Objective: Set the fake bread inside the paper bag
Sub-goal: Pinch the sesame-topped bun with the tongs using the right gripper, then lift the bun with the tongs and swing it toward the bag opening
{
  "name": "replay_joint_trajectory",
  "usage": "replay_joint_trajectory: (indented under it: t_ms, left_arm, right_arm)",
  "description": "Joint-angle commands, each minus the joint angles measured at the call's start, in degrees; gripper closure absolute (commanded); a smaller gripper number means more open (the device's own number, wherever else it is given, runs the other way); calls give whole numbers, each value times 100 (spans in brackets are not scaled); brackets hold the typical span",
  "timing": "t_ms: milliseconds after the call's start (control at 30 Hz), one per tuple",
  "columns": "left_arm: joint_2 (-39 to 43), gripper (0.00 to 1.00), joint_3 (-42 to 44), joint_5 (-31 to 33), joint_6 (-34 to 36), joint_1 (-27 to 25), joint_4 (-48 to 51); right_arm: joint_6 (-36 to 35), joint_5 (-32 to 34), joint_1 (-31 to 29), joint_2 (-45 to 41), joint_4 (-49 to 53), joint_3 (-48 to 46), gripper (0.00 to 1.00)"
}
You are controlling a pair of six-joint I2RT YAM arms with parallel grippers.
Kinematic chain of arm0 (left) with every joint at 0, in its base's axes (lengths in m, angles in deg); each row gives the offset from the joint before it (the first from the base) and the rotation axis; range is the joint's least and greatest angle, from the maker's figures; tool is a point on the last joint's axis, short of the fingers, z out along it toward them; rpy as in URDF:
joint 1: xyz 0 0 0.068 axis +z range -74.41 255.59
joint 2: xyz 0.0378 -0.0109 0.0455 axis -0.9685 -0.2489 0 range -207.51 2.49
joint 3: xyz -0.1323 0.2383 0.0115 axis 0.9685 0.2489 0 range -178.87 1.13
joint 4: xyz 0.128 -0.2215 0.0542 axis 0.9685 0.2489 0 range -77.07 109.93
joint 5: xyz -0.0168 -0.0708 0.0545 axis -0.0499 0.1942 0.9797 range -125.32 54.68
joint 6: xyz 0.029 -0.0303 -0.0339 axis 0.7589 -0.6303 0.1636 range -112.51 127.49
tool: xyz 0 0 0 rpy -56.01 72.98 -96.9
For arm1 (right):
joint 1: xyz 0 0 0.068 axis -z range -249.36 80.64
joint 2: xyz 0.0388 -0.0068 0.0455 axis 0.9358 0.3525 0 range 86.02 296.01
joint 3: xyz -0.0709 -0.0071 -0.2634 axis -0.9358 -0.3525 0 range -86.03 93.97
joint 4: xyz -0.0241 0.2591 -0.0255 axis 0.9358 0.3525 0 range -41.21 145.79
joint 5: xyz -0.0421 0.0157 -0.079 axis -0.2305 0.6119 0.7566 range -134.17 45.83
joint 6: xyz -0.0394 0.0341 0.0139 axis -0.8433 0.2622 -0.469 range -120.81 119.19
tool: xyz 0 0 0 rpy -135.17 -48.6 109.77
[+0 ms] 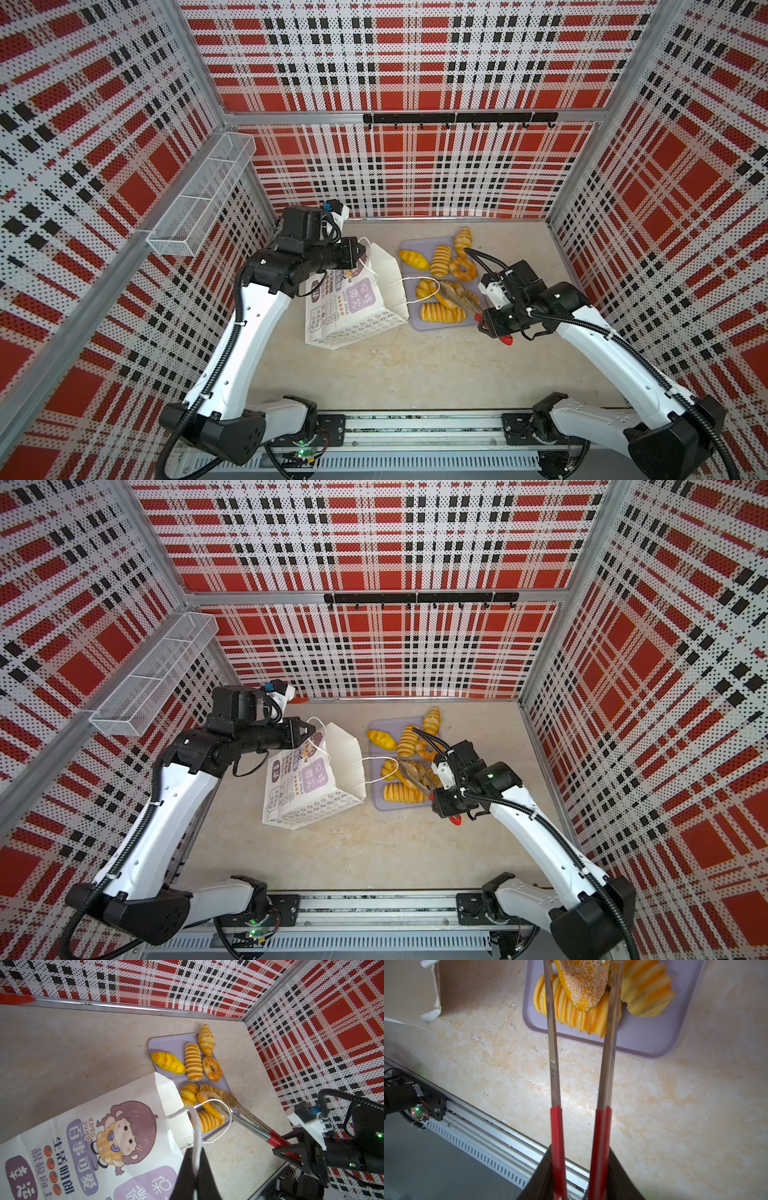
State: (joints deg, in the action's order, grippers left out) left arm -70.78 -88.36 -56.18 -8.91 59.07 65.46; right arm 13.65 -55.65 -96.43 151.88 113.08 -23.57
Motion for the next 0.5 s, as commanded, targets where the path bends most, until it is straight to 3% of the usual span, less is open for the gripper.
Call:
replay_joint_trajectory:
  t_ms: [0, 300, 467]
  left_arm:
    - [-18, 100, -210, -111, 122, -36, 62]
    - [-74, 100, -248, -102, 140, -36, 90]
    - [-90, 100, -271, -102, 120, -53, 90]
  right_arm:
    - [-15, 56, -49, 16, -176, -56, 64]
    - [4, -8, -44, 93, -271, -159, 64]
    - [37, 51, -47, -13, -251, -114, 74]
